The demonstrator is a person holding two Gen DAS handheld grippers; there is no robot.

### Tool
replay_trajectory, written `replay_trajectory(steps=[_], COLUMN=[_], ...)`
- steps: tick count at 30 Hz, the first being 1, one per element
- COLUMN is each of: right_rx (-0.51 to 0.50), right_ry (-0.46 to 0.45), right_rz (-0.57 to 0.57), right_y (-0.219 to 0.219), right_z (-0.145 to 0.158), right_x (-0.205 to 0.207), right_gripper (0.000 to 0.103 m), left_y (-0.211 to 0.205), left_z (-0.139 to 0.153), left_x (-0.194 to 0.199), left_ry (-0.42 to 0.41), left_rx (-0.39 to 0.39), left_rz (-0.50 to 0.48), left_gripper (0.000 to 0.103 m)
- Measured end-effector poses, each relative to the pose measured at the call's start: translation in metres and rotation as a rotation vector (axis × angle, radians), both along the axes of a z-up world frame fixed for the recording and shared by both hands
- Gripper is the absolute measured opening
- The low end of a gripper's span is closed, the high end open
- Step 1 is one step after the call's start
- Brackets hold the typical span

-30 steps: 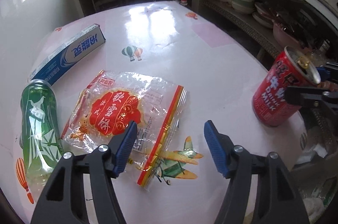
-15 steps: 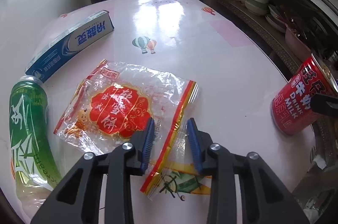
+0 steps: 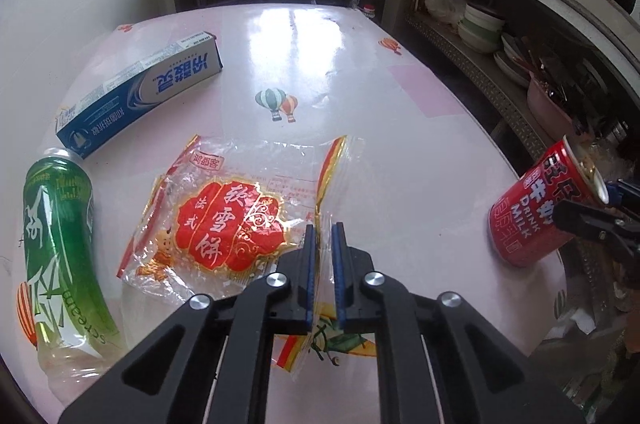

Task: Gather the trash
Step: 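Carry the snack bag with the left gripper while the right gripper carries the can to the wastebasket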

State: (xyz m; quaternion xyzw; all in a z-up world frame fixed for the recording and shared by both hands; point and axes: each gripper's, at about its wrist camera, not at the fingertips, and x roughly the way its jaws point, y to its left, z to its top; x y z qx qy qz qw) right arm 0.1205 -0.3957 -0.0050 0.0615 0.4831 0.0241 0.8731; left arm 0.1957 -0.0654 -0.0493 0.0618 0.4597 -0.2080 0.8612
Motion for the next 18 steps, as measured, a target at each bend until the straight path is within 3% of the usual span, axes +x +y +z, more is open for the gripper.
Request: replay_trajectory(steps=[10, 18], right_rx=[0.000, 0.028], right_ry=[-0.067, -0.170], right_rz=[-0.057, -0.148], right_y=[-0.008, -0.034], right_z=[0.019, 0.042], right_x=[-0.014, -0.044], right_gripper=[0.062, 0.062], left_y=[0.002, -0.037], left_z=[0.064, 0.101], left_x=[-0.021, -0.030], left_ry=[-0.129, -0.183], left_rx=[-0.110, -0.174], left_rz=[-0.039, -0.137], left_gripper=[0.007, 0.007])
